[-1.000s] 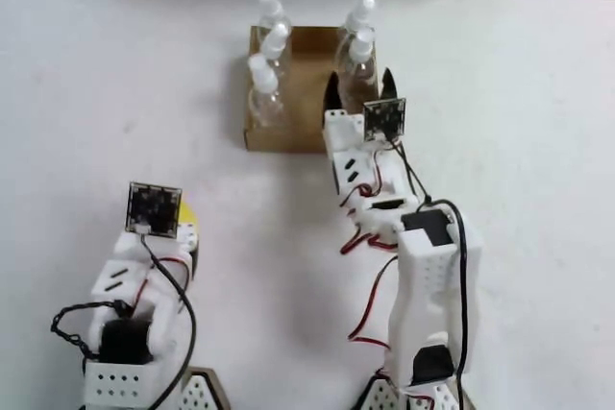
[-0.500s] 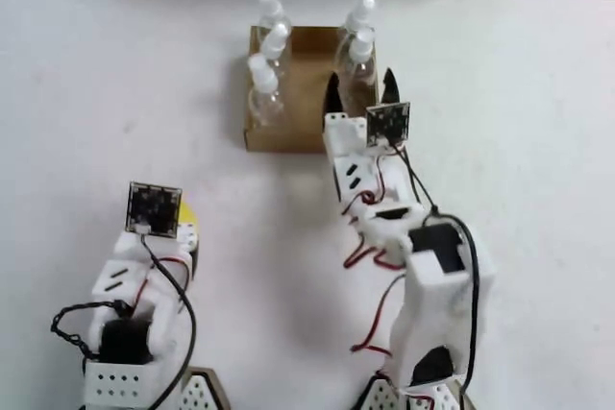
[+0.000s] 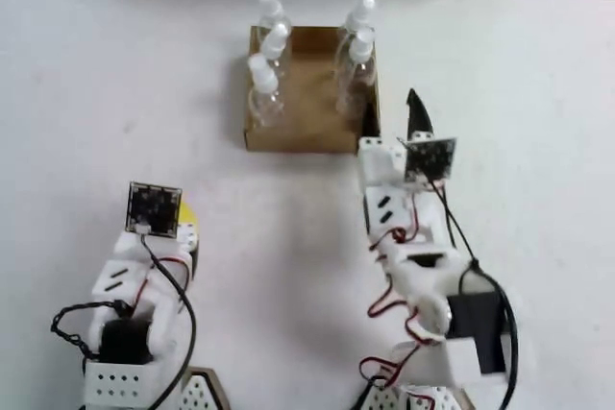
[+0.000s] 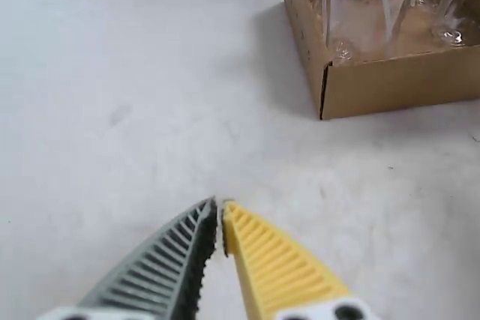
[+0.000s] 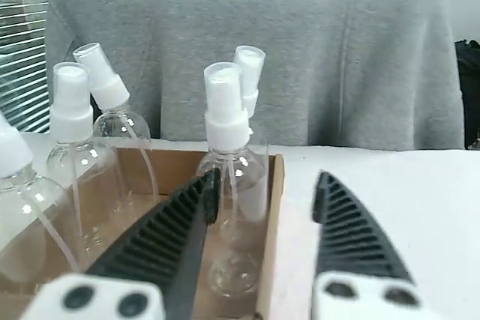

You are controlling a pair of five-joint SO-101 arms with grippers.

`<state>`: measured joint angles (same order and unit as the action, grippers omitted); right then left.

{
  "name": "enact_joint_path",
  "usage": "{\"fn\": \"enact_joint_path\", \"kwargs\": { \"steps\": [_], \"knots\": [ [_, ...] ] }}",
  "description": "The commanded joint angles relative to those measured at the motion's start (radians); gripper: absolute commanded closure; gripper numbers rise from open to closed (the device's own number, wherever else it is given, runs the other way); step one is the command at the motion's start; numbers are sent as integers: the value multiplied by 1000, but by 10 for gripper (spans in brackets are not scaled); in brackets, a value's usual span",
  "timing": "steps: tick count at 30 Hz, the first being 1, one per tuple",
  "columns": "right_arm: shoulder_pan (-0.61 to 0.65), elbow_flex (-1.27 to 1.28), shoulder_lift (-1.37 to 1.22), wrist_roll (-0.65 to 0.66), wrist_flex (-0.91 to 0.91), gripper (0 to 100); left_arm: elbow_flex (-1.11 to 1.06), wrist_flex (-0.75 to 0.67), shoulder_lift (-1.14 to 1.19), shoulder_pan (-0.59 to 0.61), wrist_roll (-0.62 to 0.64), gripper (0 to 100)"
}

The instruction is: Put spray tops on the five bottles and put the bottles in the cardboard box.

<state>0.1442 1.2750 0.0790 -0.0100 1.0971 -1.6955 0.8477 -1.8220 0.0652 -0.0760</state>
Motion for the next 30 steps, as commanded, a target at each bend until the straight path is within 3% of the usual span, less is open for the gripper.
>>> {"fn": "enact_joint_path", "kwargs": {
  "steps": [1,14,22,30],
  "knots": [
    [-54,55,113,-6,-5,980,2,-5,-7,8,-12,979],
    [-94,399,526,-5,-28,982,2,-5,-7,7,-12,978],
    [-131,402,840,-6,-458,982,2,-3,-7,7,-12,978],
    [-119,419,1406,-8,-1104,982,2,2,-5,8,-12,978]
  ]
}}
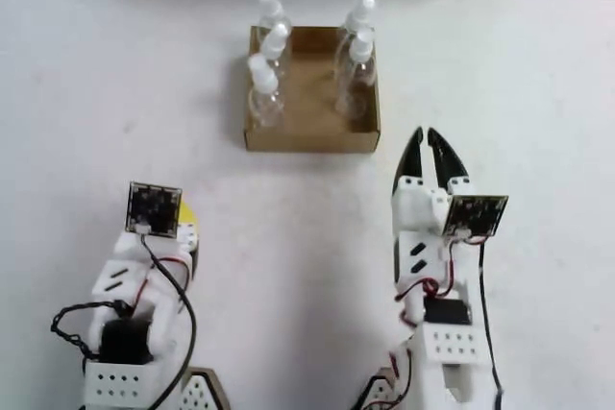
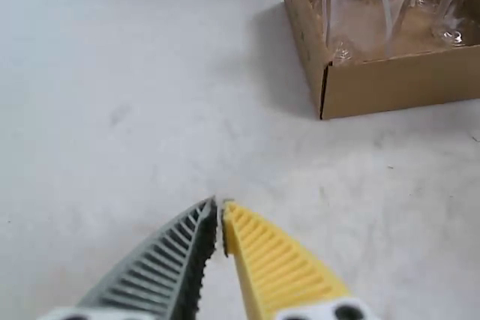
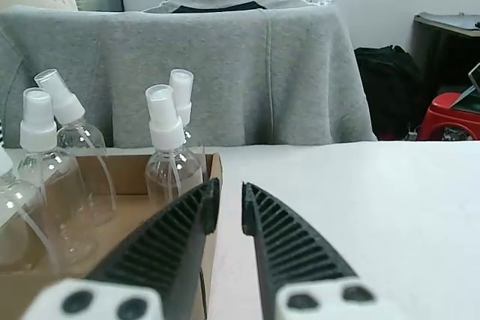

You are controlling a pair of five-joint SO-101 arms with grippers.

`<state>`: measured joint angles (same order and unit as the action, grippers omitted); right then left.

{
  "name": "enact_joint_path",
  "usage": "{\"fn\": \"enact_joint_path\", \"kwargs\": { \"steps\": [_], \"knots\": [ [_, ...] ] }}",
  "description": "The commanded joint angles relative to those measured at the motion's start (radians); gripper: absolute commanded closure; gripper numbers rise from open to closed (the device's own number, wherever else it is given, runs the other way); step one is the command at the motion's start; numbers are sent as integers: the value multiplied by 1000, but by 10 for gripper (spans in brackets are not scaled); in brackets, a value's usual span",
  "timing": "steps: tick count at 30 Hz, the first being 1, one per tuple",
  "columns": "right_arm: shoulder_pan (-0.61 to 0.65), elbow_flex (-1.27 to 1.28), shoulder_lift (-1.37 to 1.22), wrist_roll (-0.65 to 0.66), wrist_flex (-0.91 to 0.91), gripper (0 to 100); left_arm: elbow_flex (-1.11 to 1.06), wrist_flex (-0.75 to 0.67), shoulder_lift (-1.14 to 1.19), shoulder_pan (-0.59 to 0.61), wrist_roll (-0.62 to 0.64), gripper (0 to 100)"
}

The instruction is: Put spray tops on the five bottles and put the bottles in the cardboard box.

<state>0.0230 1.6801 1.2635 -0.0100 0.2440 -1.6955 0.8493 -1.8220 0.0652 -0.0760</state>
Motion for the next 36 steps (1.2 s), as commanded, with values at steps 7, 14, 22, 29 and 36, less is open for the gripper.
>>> {"fn": "enact_joint_path", "kwargs": {
  "steps": [7,14,22,29,36],
  "knots": [
    [1,-18,524,-8,-694,982,2,2,-5,8,-12,978],
    [7,11,507,-8,-848,982,2,5,-5,10,-12,978],
    [7,11,538,-8,-1116,982,2,141,-5,15,-9,976],
    [-1,11,536,-3,-1408,981,3,450,-8,13,-12,977],
    [2,9,535,-2,-1512,981,3,437,-7,12,-9,976]
  ]
}}
